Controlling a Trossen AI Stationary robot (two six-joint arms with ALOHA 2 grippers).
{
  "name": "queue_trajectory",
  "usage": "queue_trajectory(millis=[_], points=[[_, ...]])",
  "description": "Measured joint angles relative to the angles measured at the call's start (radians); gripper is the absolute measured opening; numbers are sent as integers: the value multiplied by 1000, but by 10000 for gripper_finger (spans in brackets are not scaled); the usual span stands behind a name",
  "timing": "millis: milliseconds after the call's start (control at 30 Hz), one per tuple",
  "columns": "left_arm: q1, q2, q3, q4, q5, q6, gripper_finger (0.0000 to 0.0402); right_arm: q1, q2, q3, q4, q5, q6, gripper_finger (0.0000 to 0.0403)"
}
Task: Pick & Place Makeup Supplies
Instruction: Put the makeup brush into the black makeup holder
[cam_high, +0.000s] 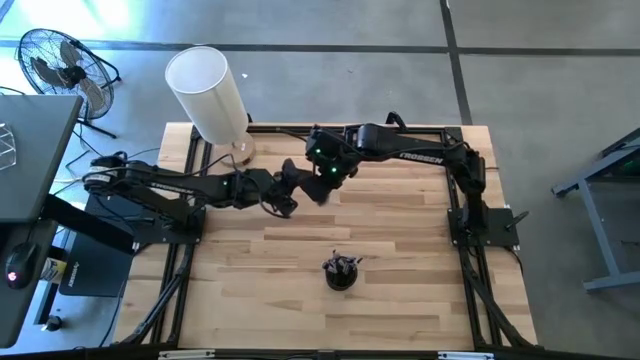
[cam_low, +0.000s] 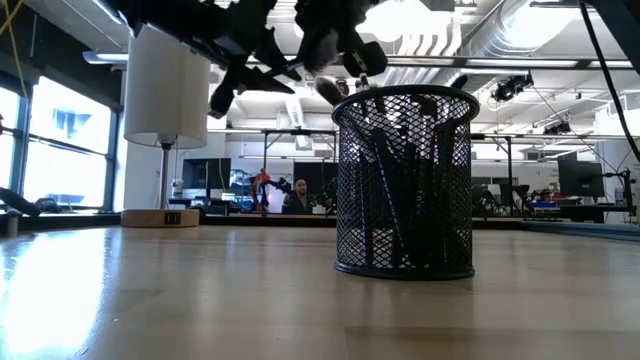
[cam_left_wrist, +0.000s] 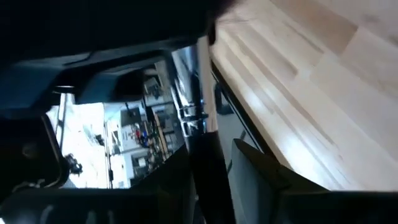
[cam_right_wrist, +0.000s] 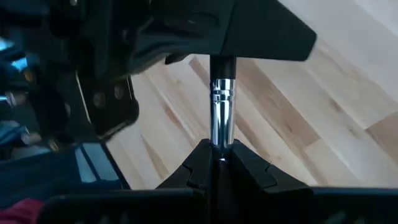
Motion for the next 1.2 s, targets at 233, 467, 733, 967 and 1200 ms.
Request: queue_trajectory(millis=[233,467,733,967,1200], points=[[0,48,36,-7,-83,-3,92,-6,0,0,11,68,32,29],[-9,55,41,0,-110,-43,44,-6,0,0,8,98,30,31],[-30,57,38,-40,-96,-237,30,-10,-2,1,50,173,-26,83],[-9,55,38,-123,-73,-501,30,-18,-6,1,-59,179,-97,146],[135,-26,15,-281,336,-1097,30,56,-50,-23,-469,437,-135,175]])
